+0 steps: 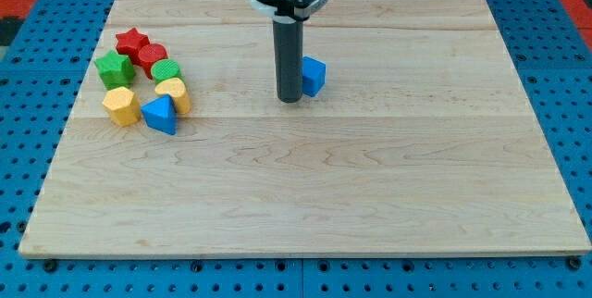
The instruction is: Place the hexagon at the left side of the heart
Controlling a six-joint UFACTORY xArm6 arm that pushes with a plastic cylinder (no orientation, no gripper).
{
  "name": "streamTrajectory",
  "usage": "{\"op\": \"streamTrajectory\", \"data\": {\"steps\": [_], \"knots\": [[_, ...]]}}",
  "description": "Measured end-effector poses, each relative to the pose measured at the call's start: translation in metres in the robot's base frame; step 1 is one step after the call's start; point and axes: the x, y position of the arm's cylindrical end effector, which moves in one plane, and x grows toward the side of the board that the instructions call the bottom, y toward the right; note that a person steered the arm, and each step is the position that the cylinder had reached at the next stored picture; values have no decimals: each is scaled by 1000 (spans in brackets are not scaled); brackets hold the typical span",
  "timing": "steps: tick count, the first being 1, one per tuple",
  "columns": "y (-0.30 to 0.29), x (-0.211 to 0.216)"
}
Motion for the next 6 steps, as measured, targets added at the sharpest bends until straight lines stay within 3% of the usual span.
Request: {"op": "streamTrajectory", "data": {"steps": [1,2,3,4,5,6], "knots": [[-17,52],[-76,80],[-166,84],[-196,40],[-197,65],[-217,43]]}}
